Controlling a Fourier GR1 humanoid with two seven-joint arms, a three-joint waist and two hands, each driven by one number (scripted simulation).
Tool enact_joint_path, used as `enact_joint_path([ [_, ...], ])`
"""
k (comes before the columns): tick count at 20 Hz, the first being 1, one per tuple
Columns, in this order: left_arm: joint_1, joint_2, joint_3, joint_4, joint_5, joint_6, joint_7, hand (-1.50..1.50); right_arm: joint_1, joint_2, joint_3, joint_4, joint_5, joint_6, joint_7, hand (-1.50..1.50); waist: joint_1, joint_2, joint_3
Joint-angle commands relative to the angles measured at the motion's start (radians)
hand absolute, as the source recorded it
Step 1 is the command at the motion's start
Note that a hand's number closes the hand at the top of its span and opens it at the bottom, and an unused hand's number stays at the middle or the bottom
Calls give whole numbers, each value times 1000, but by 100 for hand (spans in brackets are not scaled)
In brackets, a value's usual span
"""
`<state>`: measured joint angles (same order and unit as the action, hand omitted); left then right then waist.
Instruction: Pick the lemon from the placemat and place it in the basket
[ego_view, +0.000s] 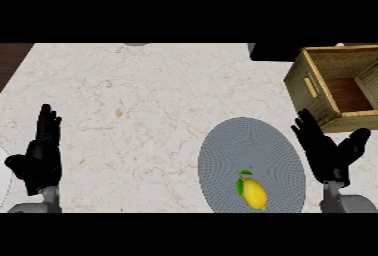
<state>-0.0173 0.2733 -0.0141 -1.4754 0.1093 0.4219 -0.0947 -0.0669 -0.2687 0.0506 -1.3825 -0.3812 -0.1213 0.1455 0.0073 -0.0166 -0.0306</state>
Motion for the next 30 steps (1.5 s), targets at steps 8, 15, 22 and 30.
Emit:
enact_joint_path([
  [8,91,-21,-189,153,36,-213,198,0,-332,94,463,-309,-14,562,-104,150,99,21,31],
  [15,138,40,-135,131,101,-268,283,0,-191,39,739,-549,340,521,-142,-150,-27,-2,30],
  [22,181,38,-148,89,88,-260,292,0,-433,-197,543,-728,634,521,36,-150,-39,-4,29],
  [30,164,59,-129,51,106,-287,332,0,-654,-386,369,-849,442,820,234,-150,-23,5,27],
])
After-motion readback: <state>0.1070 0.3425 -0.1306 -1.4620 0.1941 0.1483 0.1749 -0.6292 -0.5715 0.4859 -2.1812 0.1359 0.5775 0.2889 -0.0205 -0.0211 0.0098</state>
